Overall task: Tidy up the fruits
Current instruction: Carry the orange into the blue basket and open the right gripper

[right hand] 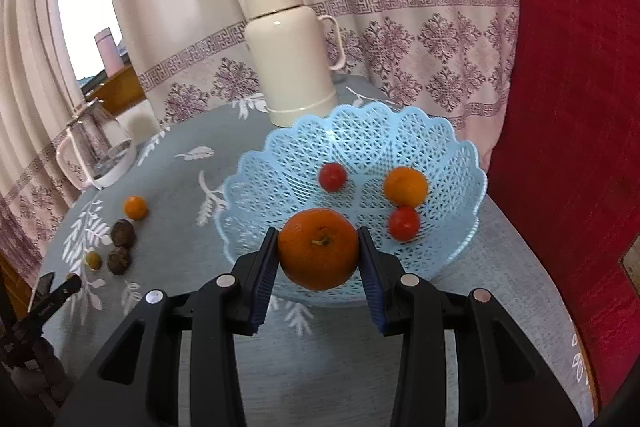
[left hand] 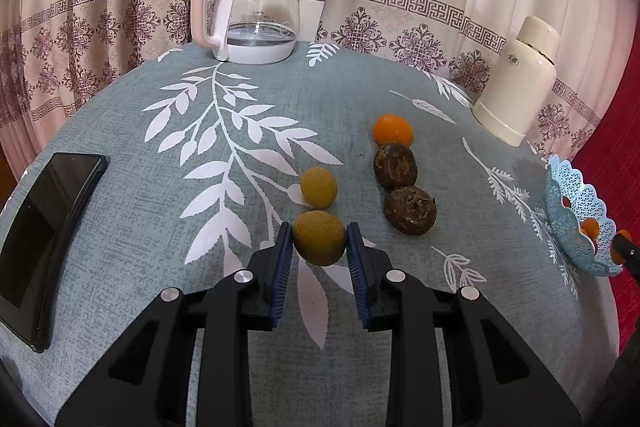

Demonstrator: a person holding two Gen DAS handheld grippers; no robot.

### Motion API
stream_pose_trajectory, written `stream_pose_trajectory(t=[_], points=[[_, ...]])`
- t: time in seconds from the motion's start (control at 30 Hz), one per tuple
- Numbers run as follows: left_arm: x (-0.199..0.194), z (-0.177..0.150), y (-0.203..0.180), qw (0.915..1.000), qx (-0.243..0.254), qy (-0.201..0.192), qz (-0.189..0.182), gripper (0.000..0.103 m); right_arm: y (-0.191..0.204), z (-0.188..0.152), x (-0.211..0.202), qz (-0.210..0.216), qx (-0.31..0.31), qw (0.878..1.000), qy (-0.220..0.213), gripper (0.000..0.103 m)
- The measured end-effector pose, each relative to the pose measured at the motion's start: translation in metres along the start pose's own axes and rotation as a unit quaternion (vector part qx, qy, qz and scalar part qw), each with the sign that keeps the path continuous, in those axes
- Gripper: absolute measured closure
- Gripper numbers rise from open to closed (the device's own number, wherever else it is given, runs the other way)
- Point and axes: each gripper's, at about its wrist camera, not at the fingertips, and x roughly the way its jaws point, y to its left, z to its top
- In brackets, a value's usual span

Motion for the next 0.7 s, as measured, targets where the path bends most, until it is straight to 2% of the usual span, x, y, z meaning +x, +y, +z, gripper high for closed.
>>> stream_pose_trajectory(t=[0.27, 0.47, 0.57, 0.67, 0.7], points=[[0.001, -0.001, 0.001, 1.0, -0.001, 0.002, 0.003, 0.075, -0.007, -0.005, 0.011, -0.006, 0.006, 1.0, 0.013, 0.063], [0.0, 0.0, 0.0, 1.0, 0.0, 0.001, 0.002, 0.075, -0.01, -0.004, 0.008, -0.003, 0.015, 1.0, 0.005, 0.062], [0.001, 0.0, 0.0, 1.0, -0.001, 0.001, 0.002, 0.075, -0.012, -0.002, 0.001, -0.009, 0.022, 1.0, -0.01, 0.061], [0.0, 0.0, 0.0, 1.0, 0.001, 0.001, 0.002, 0.075, -0.016, 0.002, -0.012, -0.03, 0.029, 0.998, -0.045, 0.049], [0.0, 0.0, 0.0, 1.0, 0.003, 0.0, 0.002, 0.075, -0.019, 0.003, -0.016, -0.04, 0.032, 0.997, -0.057, 0.049]])
